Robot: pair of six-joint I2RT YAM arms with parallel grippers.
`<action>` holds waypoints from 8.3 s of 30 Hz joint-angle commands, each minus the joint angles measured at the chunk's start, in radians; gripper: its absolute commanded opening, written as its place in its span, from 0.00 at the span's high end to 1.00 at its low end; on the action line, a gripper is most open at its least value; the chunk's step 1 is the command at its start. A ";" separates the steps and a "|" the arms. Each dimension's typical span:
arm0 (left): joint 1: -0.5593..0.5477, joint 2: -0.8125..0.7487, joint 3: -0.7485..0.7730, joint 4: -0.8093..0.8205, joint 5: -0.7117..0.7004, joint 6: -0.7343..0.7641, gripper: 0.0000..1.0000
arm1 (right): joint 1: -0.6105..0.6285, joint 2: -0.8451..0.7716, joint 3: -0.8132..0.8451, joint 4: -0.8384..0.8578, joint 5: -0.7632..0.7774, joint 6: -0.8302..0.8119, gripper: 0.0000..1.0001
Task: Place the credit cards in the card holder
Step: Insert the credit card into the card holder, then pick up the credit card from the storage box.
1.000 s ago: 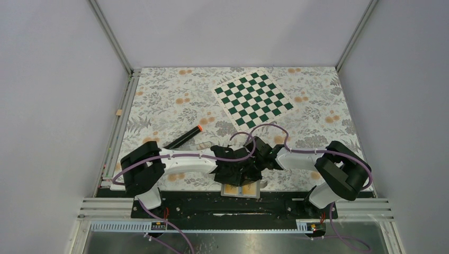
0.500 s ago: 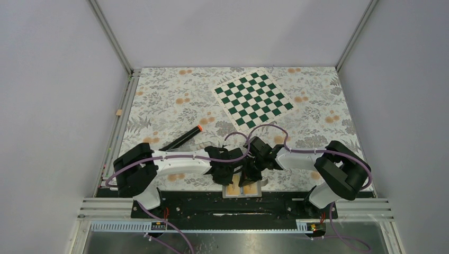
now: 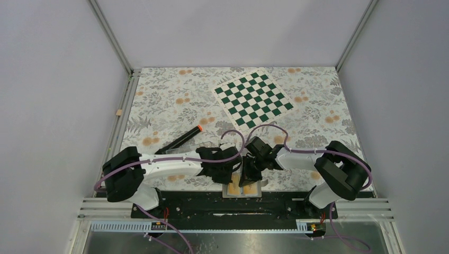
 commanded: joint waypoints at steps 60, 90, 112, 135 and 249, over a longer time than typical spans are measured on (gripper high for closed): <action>0.007 -0.044 0.041 0.214 0.160 0.056 0.67 | -0.075 -0.167 0.069 -0.127 0.045 -0.082 0.36; 0.009 -0.077 -0.033 0.313 0.186 0.039 0.84 | -0.100 -0.329 -0.041 -0.076 -0.021 -0.044 0.40; 0.009 -0.034 0.011 0.125 0.076 0.041 0.71 | -0.099 -0.334 0.011 -0.273 0.099 -0.128 0.80; 0.007 -0.157 0.021 0.098 -0.032 0.043 0.53 | -0.099 -0.283 0.060 -0.496 0.360 -0.241 0.28; 0.517 -0.126 -0.099 0.049 -0.005 0.220 0.93 | 0.035 0.386 0.719 -0.218 -0.064 -0.144 0.84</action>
